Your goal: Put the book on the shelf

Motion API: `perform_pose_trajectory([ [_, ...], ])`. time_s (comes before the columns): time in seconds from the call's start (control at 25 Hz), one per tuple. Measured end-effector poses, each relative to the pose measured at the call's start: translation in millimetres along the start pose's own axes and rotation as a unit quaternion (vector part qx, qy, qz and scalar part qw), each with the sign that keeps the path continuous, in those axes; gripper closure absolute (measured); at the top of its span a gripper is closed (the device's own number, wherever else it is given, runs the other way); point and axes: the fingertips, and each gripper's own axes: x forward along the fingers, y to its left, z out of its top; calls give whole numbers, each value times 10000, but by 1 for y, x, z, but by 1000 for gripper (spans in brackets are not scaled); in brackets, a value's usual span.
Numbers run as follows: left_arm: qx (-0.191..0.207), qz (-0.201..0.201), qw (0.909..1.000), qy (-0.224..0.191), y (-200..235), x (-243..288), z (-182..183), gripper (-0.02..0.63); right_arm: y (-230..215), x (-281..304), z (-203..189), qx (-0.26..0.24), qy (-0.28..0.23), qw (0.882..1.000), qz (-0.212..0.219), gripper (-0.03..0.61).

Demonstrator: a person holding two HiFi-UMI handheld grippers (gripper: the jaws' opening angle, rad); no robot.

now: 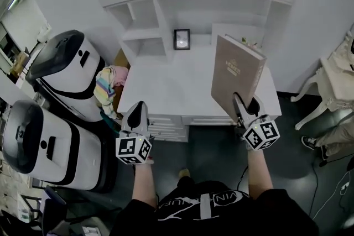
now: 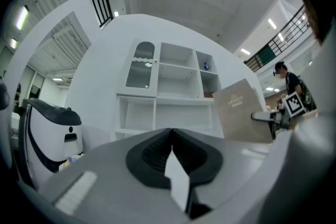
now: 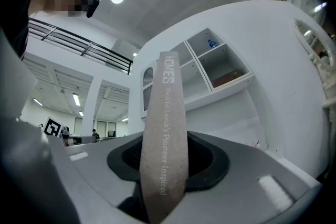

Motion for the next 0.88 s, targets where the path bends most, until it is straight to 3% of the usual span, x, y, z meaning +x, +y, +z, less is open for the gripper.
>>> perform_pose_trajectory([
  [0.4, -19, -632, 9980, 19, 66, 88, 4, 614, 17, 101, 7, -531, -132, 9983, -185, 407],
  [0.72, -235, -1036, 9943, -44, 77, 140, 14, 614, 19, 150, 57, -1362, -408, 9898, -31, 406],
  [0.88, -210, -1029, 9944, -87, 82, 163, 18, 614, 16, 178, 82, -1810, -493, 9822, 68, 405],
])
